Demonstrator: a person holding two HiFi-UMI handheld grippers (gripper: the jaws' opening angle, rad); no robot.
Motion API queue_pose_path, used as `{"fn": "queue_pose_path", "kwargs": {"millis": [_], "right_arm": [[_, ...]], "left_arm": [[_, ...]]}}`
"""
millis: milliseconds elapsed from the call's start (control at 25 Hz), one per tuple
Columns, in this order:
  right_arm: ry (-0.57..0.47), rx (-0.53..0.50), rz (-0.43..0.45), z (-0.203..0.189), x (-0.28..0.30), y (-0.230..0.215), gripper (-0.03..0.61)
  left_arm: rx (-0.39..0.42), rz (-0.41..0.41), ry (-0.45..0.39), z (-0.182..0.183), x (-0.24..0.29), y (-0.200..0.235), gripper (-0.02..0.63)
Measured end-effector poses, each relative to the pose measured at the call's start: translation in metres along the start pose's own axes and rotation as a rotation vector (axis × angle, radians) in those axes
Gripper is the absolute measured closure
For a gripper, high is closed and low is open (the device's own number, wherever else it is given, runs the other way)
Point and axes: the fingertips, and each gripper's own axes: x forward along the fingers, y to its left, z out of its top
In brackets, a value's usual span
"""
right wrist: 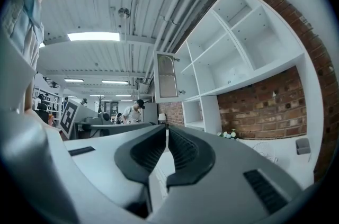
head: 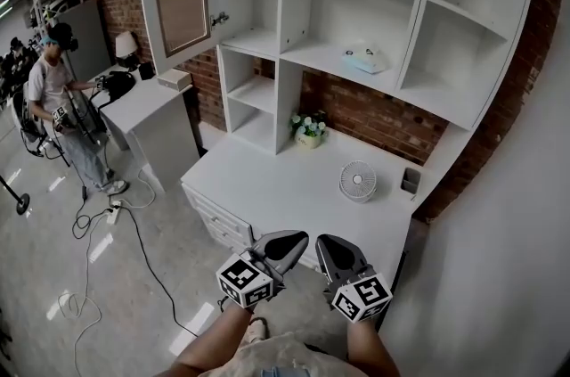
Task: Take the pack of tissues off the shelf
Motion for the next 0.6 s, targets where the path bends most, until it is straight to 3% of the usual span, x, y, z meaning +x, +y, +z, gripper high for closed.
{"fn": "queue_pose_path", "kwargs": {"millis": [600], "right_arm": [[0.009, 0.017, -0.021, -0.012, 0.112, -0.007, 0.56]], "left_arm": [[-0.016, -0.014, -0.008, 0.009, -0.008, 0.11, 0.591]]}}
